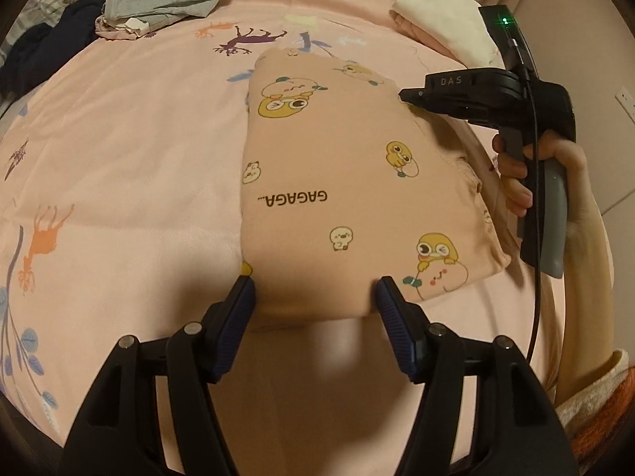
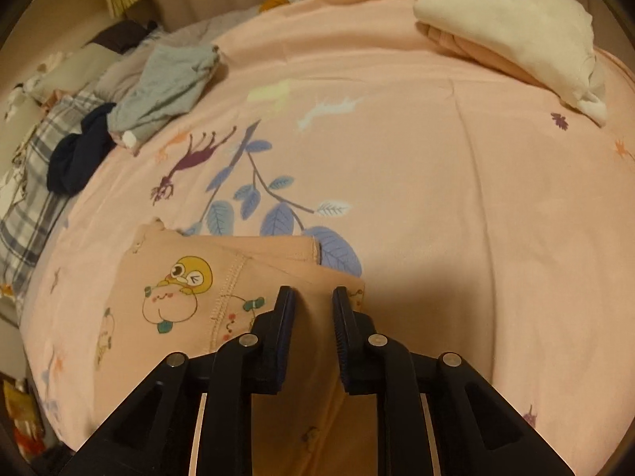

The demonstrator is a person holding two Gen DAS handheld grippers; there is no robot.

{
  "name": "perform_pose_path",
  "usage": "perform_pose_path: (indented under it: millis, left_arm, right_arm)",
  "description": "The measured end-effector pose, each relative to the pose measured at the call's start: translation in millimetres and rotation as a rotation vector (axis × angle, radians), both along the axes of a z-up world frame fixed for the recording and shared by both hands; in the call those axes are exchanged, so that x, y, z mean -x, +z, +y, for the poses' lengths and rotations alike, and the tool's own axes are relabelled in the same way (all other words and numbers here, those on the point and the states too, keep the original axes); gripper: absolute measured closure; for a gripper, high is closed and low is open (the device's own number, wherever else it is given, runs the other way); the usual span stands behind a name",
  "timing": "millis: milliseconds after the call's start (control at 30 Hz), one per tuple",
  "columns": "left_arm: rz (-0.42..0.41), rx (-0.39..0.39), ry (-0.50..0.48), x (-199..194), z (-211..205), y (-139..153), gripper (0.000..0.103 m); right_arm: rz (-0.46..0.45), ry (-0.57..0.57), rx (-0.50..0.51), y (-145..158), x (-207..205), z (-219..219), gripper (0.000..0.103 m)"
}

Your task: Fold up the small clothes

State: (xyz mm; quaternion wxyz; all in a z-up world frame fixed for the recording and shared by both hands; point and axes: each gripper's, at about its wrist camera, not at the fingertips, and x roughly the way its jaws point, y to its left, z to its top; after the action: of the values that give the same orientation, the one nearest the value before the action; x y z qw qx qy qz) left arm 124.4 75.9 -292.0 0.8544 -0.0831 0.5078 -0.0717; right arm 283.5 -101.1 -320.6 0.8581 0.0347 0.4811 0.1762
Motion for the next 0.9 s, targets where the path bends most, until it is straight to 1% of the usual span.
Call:
perform_pose_path:
  millis: [33,67,100,133,167,233,267,300,333,367,400,433,467,500,533,567,600,633,700,800,900]
  left_arm:
    - [0.007,-0.01,0.012,1,2,-1,0.037]
    - [0.013,-0.012,0.019,1,4,-3,0.037]
    - [0.015,0.004,0.02,2,6,-4,0.037]
    - [0.011,0.014,0.023,3,8,-4,0.037]
    - [0.009,0.023,0.025,3,9,-4,0.039]
    - [0.005,0.025,0.025,5,9,2,0.039]
    - [-0.009,0.02,0.03,6,10,6,0.039]
    - [-0.025,0.011,0.039,7,10,10,0.039]
    - [-0.043,0.001,0.049,7,11,15,0.038]
    - [-0.06,-0.001,0.054,7,12,21,0.036]
    - [-0.072,0.004,0.057,7,13,24,0.033]
    - [-0.087,0.017,0.061,6,15,29,0.025]
    - [-0.106,0.034,0.074,7,17,35,0.018]
    - [-0.13,0.048,0.095,10,20,42,0.015]
    - [-0.155,0.059,0.114,11,22,48,0.011]
    - [-0.188,0.072,0.132,12,25,57,0.008]
    - [-0.218,0.078,0.143,14,27,66,0.007]
    - [-0.233,0.076,0.144,14,27,72,0.003]
    - [-0.26,0.056,0.141,14,27,87,0.001]
    - [-0.305,0.013,0.147,14,26,110,0.001]
    - [-0.345,0.003,0.145,20,23,127,0.001]
  right_arm:
    - [-0.004,-0.008,0.0,0,1,-2,0.086]
    - [-0.006,-0.026,0.017,0,1,-5,0.086]
    - [-0.008,-0.068,0.082,1,1,-6,0.084]
    - [-0.007,-0.088,0.116,2,0,-8,0.079]
    - [-0.001,-0.084,0.092,3,2,-14,0.079]
    - [0.051,-0.08,-0.014,8,6,-26,0.078]
    - [0.061,-0.084,-0.043,10,6,-31,0.078]
    - [0.064,-0.098,-0.051,14,7,-34,0.077]
    - [0.057,-0.115,-0.041,19,11,-36,0.074]
    - [0.047,-0.126,-0.028,26,15,-37,0.071]
    - [0.04,-0.127,-0.023,33,21,-38,0.061]
    - [0.038,-0.121,-0.028,39,26,-39,0.048]
    - [0.032,-0.109,-0.045,48,35,-40,0.043]
    - [0.024,-0.098,-0.057,52,41,-39,0.035]
    - [0.009,-0.084,-0.071,59,47,-41,0.031]
    - [-0.01,-0.068,-0.083,68,56,-41,0.028]
    - [-0.027,-0.056,-0.093,76,65,-41,0.022]
    - [-0.044,-0.046,-0.097,82,73,-41,0.017]
    - [-0.07,-0.027,-0.081,95,88,-39,0.011]
    - [-0.096,0.006,-0.017,111,108,-30,0.009]
    - [-0.12,0.02,0.029,123,128,-28,0.007]
